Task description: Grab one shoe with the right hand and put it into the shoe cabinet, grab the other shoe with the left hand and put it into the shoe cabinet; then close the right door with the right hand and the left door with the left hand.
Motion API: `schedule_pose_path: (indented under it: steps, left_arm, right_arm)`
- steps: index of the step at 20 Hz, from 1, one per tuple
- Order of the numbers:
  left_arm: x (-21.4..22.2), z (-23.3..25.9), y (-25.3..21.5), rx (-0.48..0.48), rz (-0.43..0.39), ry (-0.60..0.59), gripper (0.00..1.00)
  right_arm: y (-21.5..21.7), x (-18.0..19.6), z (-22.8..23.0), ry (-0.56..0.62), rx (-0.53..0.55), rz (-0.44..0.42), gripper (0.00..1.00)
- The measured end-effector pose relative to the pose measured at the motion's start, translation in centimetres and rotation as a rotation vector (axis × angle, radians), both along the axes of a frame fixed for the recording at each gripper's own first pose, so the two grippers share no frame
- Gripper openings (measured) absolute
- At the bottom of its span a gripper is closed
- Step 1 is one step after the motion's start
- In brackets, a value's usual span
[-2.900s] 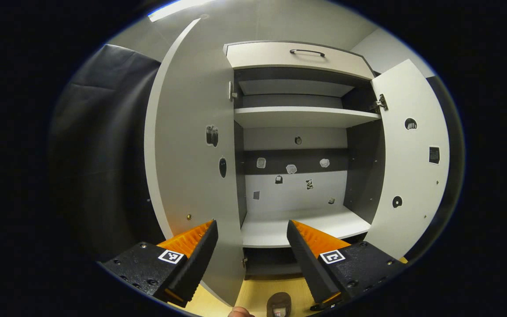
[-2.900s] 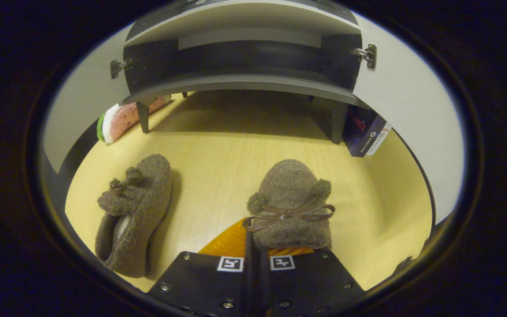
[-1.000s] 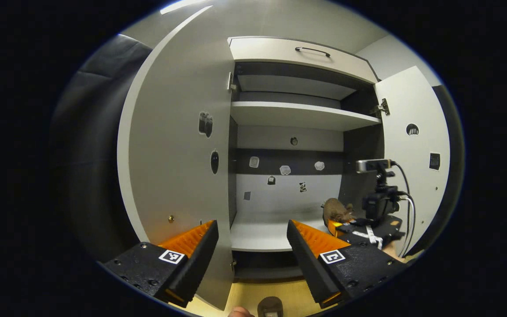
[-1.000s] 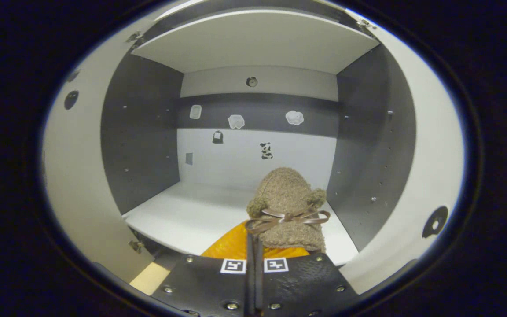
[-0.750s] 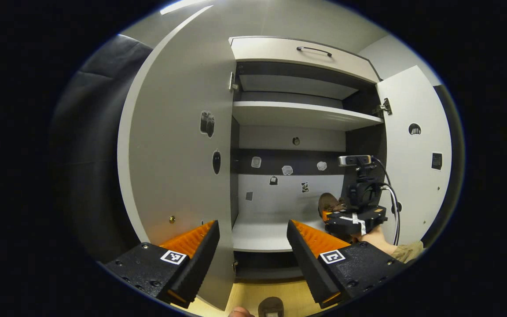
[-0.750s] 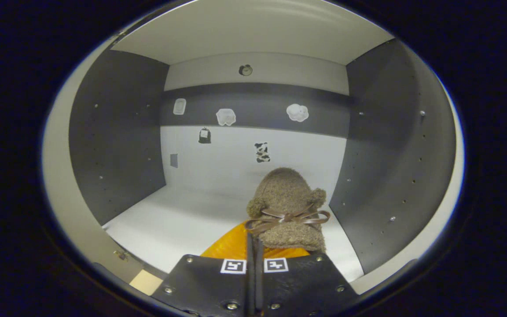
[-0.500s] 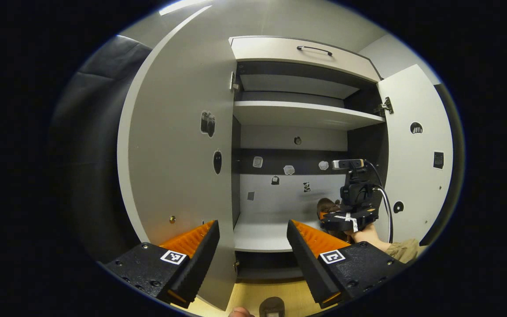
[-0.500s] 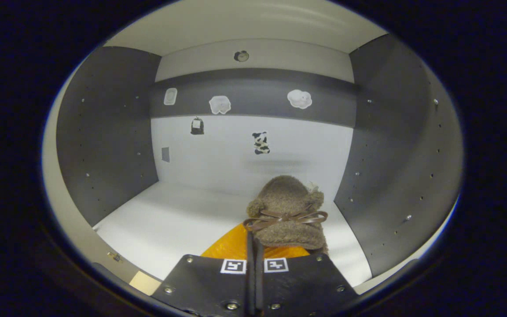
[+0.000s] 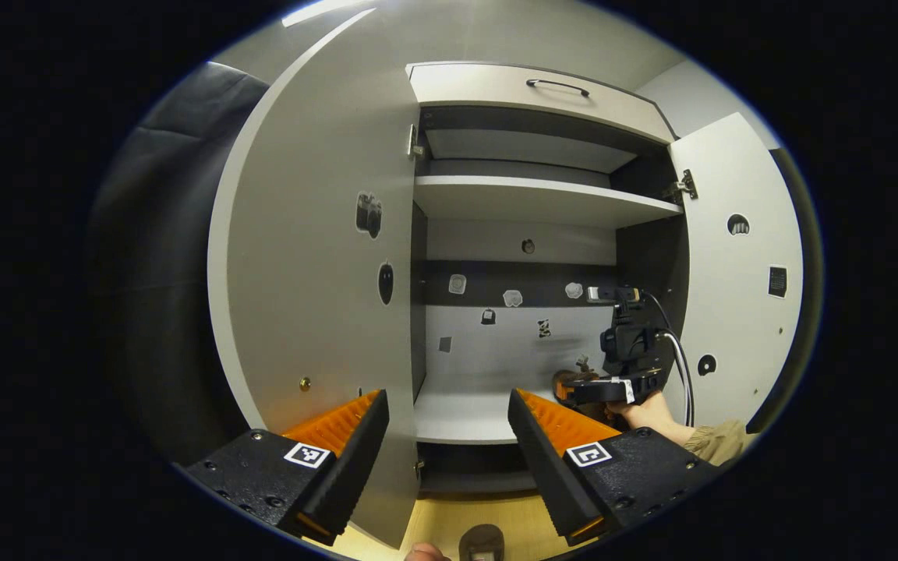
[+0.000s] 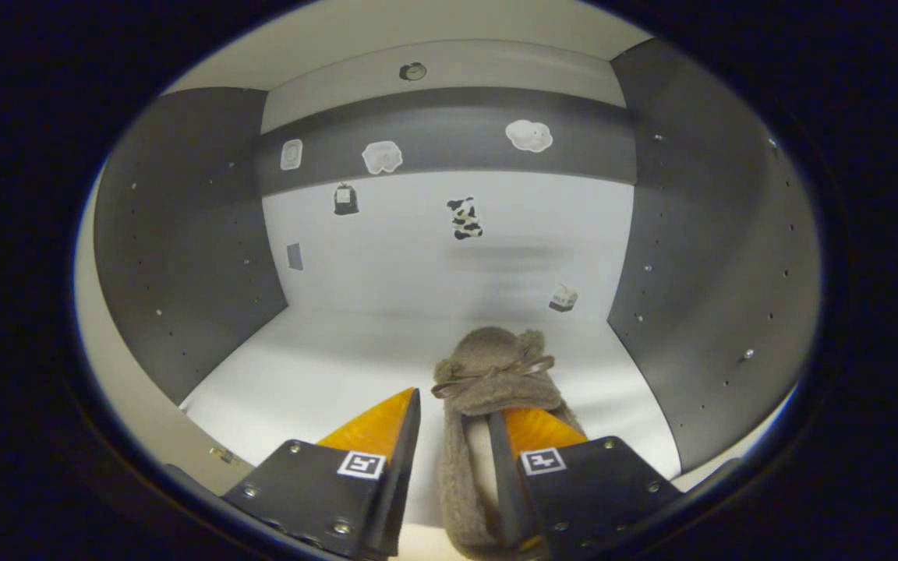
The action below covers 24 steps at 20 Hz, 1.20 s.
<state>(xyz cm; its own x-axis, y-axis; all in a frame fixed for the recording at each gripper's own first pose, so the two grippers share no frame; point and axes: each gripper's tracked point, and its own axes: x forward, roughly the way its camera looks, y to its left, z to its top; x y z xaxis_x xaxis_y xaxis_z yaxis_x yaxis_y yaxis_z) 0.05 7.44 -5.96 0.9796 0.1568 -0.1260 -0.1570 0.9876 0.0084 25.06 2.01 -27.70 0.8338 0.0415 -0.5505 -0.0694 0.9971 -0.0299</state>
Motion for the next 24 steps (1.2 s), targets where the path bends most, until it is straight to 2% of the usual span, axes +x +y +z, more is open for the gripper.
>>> schedule_pose_path:
  steps: [2,3,6,9,12,16,21,22,24]
  left_arm:
    - [-0.1,-0.4,-0.2,0.002,-0.001,0.005,0.95]
    - [-0.1,-0.8,-0.4,0.001,-0.004,0.012,0.94]
    - [-0.2,-2.6,-1.5,-0.006,-0.024,0.041,0.95]
    - [0.0,-6.4,-2.6,-0.007,-0.045,0.099,0.95]
    - [-0.2,-12.4,-3.9,-0.037,-0.075,0.195,0.96]
    - [-1.5,-22.9,-4.4,-0.081,-0.094,0.374,0.96]
    - [-5.3,-35.2,-4.5,-0.143,-0.114,0.614,0.98]
    - [-6.9,-37.1,-4.7,-0.146,-0.125,0.657,0.97]
    - [-8.9,-39.9,-5.2,-0.161,-0.138,0.731,1.00]
  right_arm:
    - [0.0,-1.3,1.2,-0.013,-0.020,0.015,0.56]
    - [-0.1,-1.9,1.9,-0.026,-0.025,0.018,0.53]
    - [0.0,-4.2,5.4,-0.092,-0.027,0.036,0.53]
    - [0.5,-6.9,9.7,-0.162,0.011,0.045,0.53]
    - [0.5,-10.0,13.9,-0.234,0.023,0.057,0.53]
    - [0.1,-13.8,18.0,-0.299,0.046,0.060,0.53]
    - [-2.0,-15.9,21.5,-0.354,0.003,0.035,0.53]
    - [-2.3,-16.4,22.1,-0.360,0.001,0.030,0.49]
    - [-2.9,-17.0,23.0,-0.369,0.008,0.020,0.49]
